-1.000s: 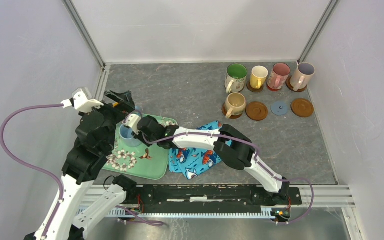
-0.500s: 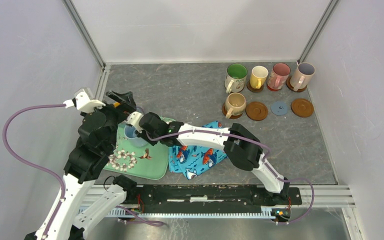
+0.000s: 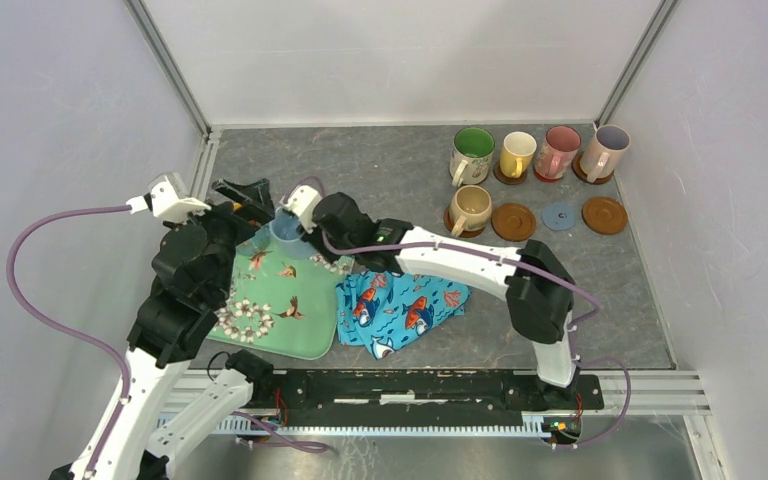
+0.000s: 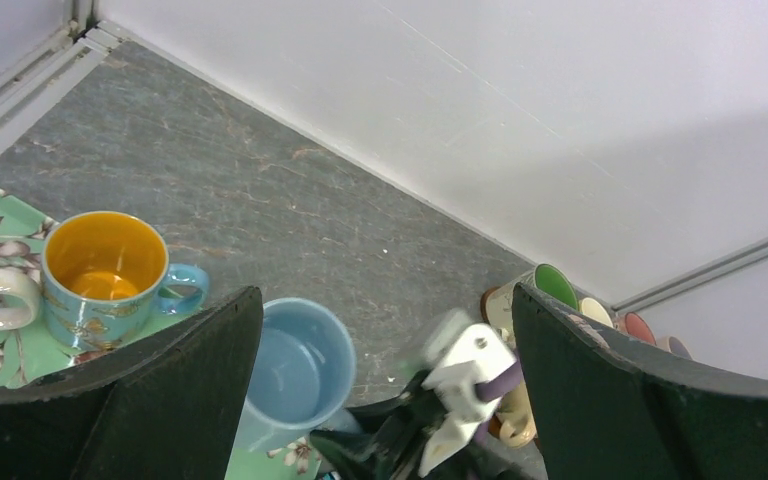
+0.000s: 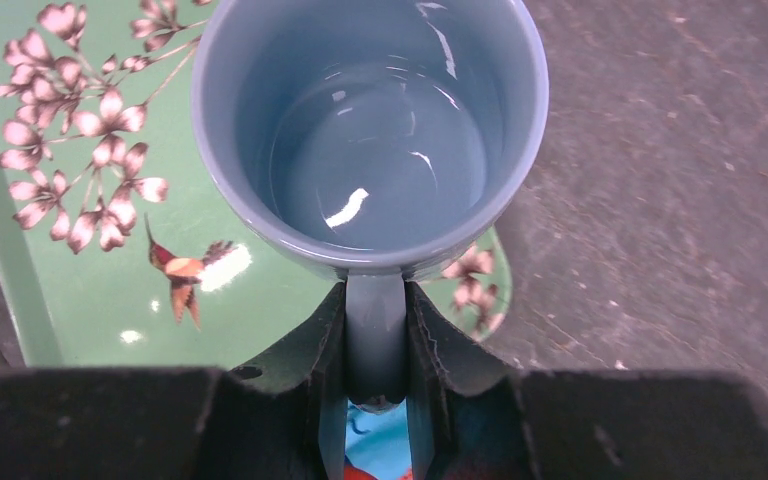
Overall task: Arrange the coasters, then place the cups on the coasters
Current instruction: Pick up the cup from the tray, then place the cup on the coaster.
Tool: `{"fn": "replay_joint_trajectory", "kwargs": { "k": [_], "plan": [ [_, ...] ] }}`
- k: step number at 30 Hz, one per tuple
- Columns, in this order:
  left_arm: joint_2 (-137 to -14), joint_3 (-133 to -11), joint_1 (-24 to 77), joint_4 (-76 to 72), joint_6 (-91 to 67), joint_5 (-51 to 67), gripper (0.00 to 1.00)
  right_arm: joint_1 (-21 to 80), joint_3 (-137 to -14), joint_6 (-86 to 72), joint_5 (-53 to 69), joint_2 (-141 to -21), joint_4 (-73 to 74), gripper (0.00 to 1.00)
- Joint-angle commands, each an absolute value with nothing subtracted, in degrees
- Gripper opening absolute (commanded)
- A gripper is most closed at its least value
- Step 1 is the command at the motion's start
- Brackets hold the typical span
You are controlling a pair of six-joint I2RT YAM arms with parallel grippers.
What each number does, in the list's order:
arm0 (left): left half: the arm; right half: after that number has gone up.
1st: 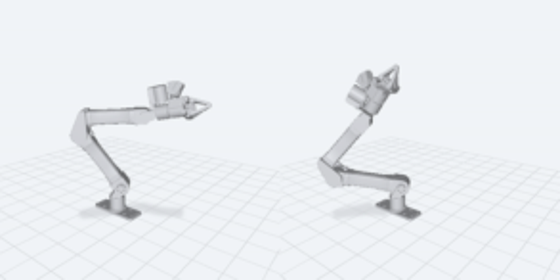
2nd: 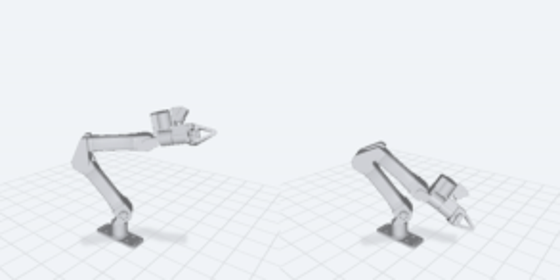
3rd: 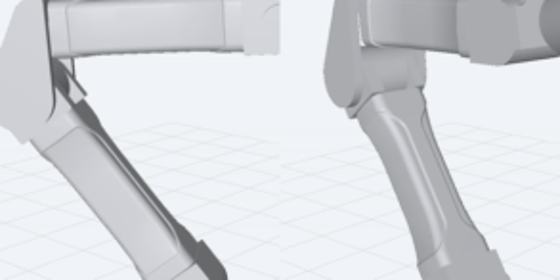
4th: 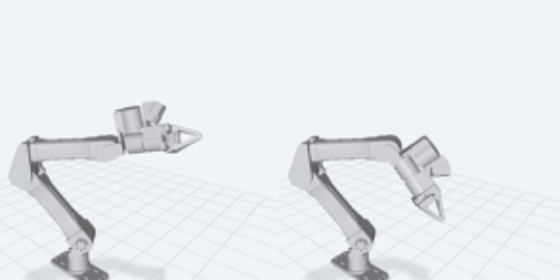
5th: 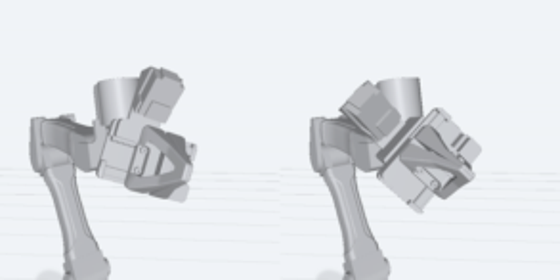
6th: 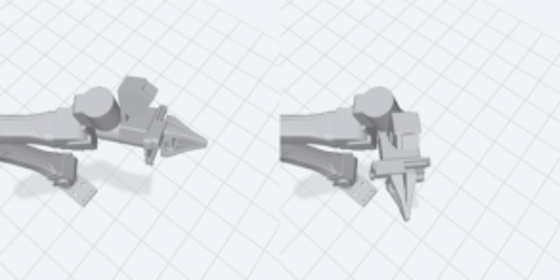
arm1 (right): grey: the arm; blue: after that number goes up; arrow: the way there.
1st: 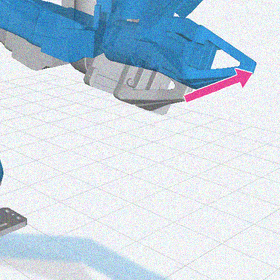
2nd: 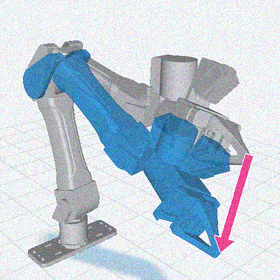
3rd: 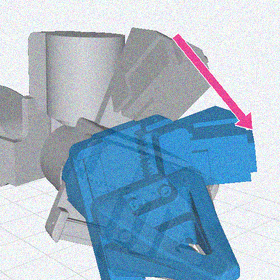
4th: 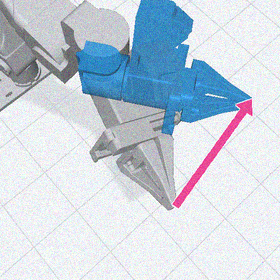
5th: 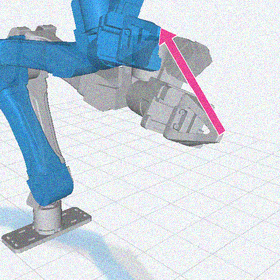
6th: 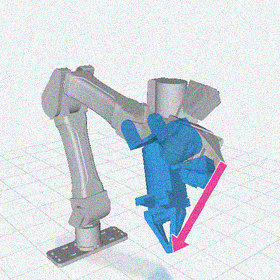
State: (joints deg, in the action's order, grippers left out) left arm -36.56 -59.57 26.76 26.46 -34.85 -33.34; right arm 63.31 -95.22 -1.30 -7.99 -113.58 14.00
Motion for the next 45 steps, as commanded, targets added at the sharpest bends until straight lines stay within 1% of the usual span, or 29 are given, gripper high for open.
{"fn": "replay_joint_trajectory", "kwargs": {
  "k": [1,10,21,30,38,45],
  "plan": [
    [-35.7,-60.1,26.8,22.6,-30.2,-30.1,1.0,60.7,-93.2,-2.6,-10.5,-104.1,4.3,0.0],
    [-37.0,-57.7,26.8,20.0,-29.1,-25.3,1.0,54.4,-83.6,-5.4,-11.2,-93.1,2.9,0.0],
    [-44.7,-54.1,26.8,17.8,-27.1,-18.4,1.0,46.5,-68.3,-6.6,-17.0,-77.2,1.9,0.0],
    [-50.1,-54.7,26.8,15.3,-25.9,-15.5,1.0,38.7,-57.7,-6.9,-22.6,-63.6,4.2,0.0],
    [-53.2,-55.9,26.9,15.0,-25.5,-14.4,1.0,28.4,-53.1,-6.5,-26.1,-58.3,7.1,0.0],
    [-54.2,-54.9,26.9,14.9,-24.4,-14.3,1.0,15.7,-49.4,-8.3,-25.6,-58.5,7.4,0.0]
  ]
}}
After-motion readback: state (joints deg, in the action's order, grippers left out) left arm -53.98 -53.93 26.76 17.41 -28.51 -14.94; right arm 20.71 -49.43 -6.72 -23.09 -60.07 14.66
